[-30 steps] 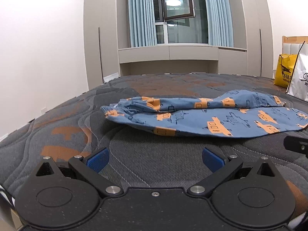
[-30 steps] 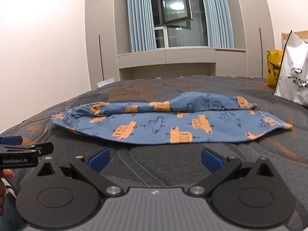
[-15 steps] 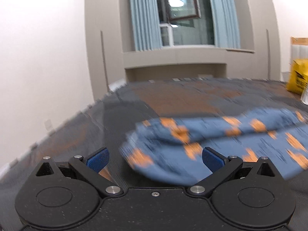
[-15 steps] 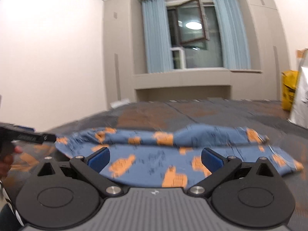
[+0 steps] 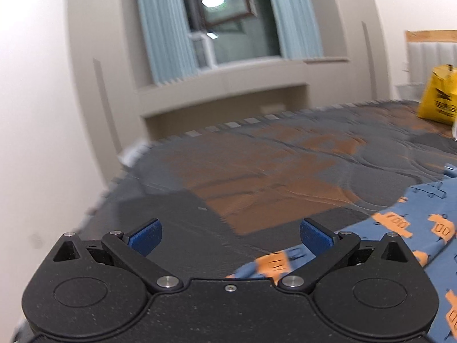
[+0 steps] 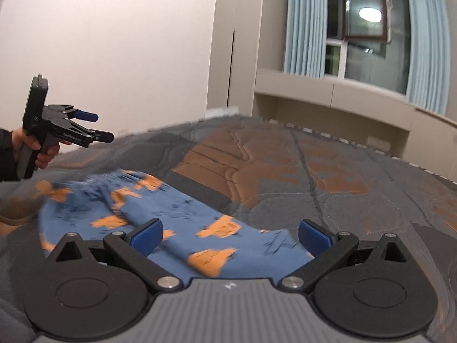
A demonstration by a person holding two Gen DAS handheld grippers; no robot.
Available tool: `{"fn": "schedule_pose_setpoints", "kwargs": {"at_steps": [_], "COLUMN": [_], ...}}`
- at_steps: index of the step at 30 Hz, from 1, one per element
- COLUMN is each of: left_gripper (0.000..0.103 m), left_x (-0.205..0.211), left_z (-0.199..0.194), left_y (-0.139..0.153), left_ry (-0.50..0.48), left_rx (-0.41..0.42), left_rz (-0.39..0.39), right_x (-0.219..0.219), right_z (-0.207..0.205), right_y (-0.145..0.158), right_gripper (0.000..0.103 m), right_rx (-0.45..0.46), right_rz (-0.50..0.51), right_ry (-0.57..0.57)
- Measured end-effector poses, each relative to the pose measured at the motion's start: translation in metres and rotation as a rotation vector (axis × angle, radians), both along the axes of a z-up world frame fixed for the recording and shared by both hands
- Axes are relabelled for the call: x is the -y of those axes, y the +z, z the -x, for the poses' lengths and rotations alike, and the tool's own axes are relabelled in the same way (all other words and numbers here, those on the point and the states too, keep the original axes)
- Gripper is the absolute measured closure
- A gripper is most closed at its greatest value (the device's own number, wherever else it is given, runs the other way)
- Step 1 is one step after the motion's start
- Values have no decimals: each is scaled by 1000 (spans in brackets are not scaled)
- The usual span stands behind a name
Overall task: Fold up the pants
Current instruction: 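Move both grippers down onto the pants' waistband edge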
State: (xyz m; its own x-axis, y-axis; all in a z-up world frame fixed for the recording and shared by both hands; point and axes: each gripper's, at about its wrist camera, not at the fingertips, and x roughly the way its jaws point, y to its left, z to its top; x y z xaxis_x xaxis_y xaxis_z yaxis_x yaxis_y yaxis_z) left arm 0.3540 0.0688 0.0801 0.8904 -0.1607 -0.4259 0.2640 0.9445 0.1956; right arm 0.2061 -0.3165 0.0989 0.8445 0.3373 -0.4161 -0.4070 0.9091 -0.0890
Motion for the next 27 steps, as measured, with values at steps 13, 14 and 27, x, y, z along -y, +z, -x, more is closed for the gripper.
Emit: {"fn": "schedule_pose_setpoints", "kwargs": {"at_steps": [13, 14, 27], "left_gripper": [1, 1, 72], "left_x": [33, 32, 18], "left_z": [-103, -105, -119], "left_y": [-71, -72, -87], "left_ry": [-207, -208, -188], "left_rx": [-261, -276, -438], "left_rz": [-147, -156, -121], "right_x": [28, 20, -3], "right_z": [-181, -187, -203], "right_y": [-39, -44, -77], "right_gripper": [14, 17, 84], "right_rx": [-342, -366, -445], "right_rz": [36, 70, 152], "right_ry": [21, 48, 87]}}
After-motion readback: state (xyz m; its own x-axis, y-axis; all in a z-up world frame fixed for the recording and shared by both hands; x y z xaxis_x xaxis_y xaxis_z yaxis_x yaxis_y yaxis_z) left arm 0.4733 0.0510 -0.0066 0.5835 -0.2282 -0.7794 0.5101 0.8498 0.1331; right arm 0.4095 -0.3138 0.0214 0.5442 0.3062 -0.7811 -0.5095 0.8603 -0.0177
